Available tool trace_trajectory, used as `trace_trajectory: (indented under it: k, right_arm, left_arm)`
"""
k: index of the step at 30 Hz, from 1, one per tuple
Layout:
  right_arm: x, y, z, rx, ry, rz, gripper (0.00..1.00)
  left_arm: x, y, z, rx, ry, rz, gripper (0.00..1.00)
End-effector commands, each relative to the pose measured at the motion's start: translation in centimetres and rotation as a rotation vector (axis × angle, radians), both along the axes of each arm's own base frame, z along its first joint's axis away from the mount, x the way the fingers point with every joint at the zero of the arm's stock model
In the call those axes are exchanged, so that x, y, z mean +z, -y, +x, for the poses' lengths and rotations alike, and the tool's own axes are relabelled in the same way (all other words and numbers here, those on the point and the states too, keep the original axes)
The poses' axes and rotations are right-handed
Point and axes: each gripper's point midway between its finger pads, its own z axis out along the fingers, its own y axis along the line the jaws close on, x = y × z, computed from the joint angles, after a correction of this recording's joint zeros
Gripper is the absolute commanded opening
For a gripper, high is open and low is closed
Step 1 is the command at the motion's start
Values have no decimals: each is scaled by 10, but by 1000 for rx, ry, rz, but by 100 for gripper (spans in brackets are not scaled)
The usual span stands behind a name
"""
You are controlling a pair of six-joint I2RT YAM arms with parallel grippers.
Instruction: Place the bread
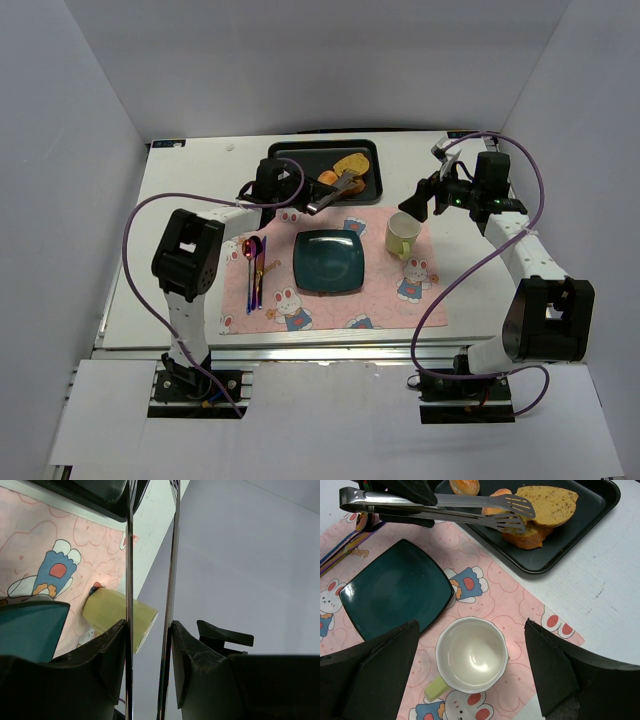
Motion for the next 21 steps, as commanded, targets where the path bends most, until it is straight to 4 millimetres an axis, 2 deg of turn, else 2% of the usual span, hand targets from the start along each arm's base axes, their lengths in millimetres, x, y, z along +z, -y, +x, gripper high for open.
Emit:
trace_trajectory:
  k: [1, 5, 13, 21]
  right_arm:
    - [13, -1, -2, 11, 54, 10, 89]
    - [12, -2, -2, 14, 48, 13, 89]
    - [13, -2, -2, 16, 50, 15, 89]
    - [12, -2, -3, 15, 47, 15, 89]
  left_arm:
    - [30, -3, 3, 11, 60, -37, 49]
    - [43, -6, -2, 12, 79, -48, 49]
    - [56, -9, -8, 16, 94, -61, 48]
    - [52, -14, -22, 10, 75, -46, 48]
